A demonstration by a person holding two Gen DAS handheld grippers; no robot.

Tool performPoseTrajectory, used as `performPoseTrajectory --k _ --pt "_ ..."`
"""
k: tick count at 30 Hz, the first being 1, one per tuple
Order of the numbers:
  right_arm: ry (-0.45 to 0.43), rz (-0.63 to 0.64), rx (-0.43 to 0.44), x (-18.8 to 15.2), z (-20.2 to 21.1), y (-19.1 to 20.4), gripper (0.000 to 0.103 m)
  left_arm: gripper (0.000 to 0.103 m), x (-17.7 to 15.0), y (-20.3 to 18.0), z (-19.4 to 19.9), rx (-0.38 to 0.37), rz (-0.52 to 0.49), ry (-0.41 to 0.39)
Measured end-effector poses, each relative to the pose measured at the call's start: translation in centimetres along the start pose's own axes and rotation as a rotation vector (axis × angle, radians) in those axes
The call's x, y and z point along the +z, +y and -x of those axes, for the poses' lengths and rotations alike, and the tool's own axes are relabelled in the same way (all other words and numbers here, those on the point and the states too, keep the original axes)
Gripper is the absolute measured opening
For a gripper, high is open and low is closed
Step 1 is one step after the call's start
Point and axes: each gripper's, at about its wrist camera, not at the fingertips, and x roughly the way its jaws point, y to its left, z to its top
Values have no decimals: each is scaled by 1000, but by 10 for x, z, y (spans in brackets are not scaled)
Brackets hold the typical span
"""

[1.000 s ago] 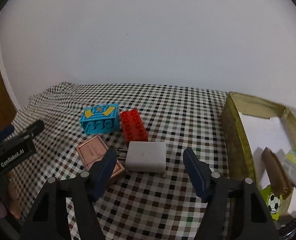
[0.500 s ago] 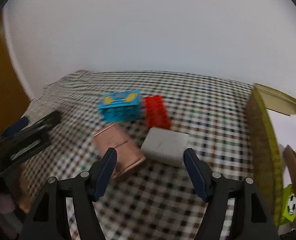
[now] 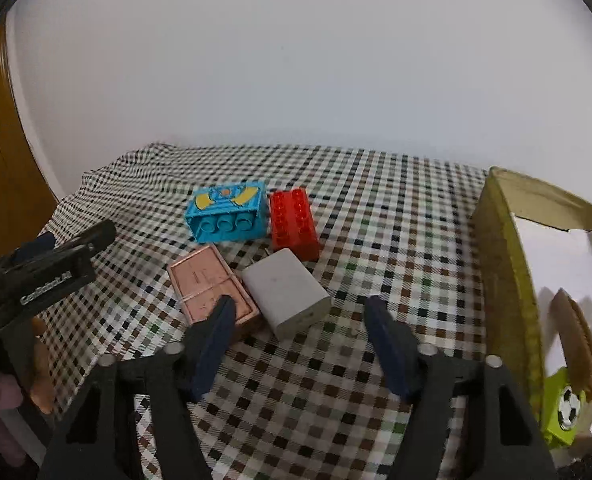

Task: Organize rigid objects
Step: 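Move the right gripper to the white plug adapter while the left approaches the pink plate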

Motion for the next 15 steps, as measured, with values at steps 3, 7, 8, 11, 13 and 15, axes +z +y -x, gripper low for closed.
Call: performPoseTrajectory --k 3,7,8,11,13,15 --pt "21 25 -9 2 -4 1 60 101 0 0 -1 1 -1 5" --pt "32 54 0 8 -7 3 60 101 0 -1 -2 0 4 10" --pt "35 52 10 10 -10 3 60 101 0 -1 -2 0 5 12" --pt "50 20 70 11 -19 1 60 101 1 0 -3 -2 9 17" --pt "70 -34 117 7 -23 -6 60 101 1 -1 -4 -2 8 17" --pt "92 -102 168 4 -24 -17 60 101 1 -2 -5 -3 5 18"
